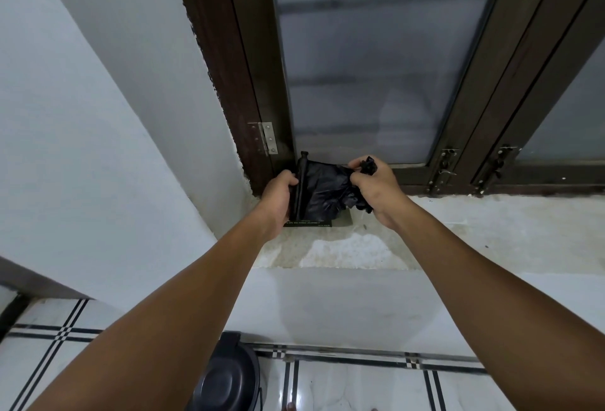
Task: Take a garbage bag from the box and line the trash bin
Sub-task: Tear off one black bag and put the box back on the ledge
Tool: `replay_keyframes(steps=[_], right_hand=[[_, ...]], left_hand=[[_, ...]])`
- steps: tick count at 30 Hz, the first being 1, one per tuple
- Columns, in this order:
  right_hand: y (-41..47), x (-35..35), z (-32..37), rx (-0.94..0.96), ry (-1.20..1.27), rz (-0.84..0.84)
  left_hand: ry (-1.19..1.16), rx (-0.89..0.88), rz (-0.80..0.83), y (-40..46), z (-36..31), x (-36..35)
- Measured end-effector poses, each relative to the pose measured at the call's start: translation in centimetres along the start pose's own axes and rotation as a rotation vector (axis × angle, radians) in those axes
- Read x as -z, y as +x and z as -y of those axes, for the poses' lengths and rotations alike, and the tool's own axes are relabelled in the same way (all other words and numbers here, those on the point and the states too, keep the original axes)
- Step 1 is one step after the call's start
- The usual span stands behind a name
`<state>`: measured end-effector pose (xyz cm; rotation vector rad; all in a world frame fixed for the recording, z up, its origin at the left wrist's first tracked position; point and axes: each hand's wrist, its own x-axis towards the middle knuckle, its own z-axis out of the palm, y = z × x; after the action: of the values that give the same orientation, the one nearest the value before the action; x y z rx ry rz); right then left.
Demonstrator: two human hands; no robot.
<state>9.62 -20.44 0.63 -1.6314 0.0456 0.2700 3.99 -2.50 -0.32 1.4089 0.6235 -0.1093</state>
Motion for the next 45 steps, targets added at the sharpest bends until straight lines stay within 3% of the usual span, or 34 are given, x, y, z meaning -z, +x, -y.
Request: replay_keyframes(steps=[9,24,32,41,45], right_hand=[[0.2,-0.3,-0.1,-0.005,0.084,0.041],[0.9,1.2,-1.3,-0.026,-0.074,0.118],[0.8,1.6,-0.9,-0.134,0.032,0.131],[0.7,0.9,-0.4,-0.201,0.226,0.069],[0.4,1.7,-0.1,-0.042,-0.086,0.21]], left_hand=[[0.089,-0.128,0.062,0.3,0.0,-0.2],[0.028,-0.055,-0.044,0.8,-0.1,0.4],[-0.046,0.0,-0.022,0.4,0.1,0.0],[0.077,-0.135,0.07,0.5,-0.2,-1.4],[-0.006,-0.033,0.023,0.1,-0.3,-1.3]])
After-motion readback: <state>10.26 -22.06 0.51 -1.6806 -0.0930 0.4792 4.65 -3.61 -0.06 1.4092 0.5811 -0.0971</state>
